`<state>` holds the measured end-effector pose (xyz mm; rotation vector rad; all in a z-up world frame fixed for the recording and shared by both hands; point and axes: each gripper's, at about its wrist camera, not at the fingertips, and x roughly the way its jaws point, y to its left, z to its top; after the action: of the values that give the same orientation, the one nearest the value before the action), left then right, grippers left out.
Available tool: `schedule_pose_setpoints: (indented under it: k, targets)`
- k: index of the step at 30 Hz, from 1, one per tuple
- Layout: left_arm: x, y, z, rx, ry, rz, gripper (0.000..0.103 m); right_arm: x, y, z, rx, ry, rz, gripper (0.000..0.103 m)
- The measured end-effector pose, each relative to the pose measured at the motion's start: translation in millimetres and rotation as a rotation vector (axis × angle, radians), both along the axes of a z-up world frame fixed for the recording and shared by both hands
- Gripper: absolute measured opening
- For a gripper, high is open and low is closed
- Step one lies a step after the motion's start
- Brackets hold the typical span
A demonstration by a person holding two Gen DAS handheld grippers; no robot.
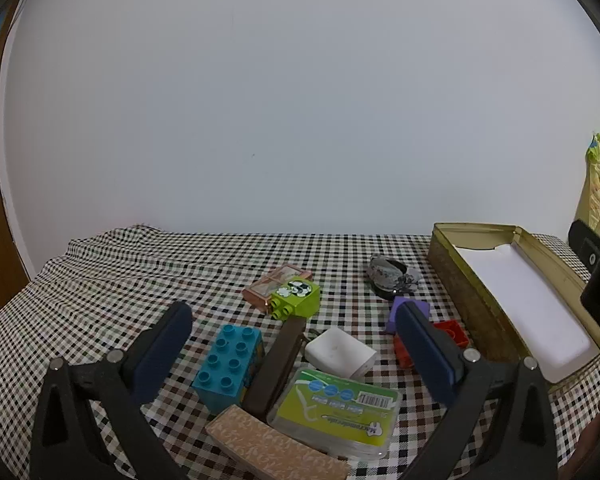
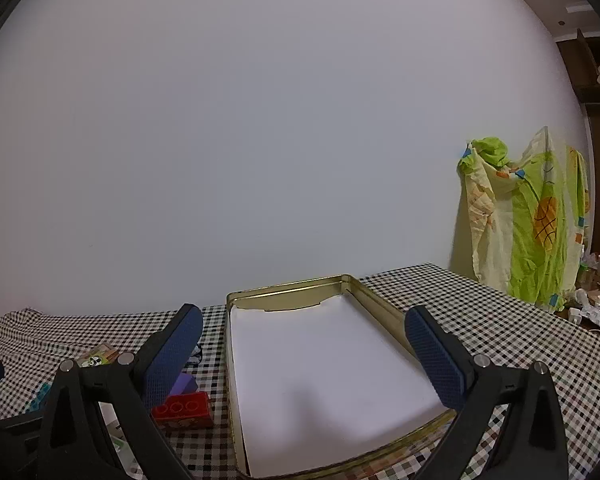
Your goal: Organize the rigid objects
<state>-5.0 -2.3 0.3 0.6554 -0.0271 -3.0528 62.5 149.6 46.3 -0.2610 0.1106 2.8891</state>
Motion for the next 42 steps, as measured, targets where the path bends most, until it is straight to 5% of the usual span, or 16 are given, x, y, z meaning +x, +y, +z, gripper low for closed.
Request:
schedule_pose_setpoints:
  k: [42]
  targets:
    - [-1,2,-4,0.001,-0.028,-0.008,0.103,-5,-8,7,0.028,-0.003,0.018,0.102]
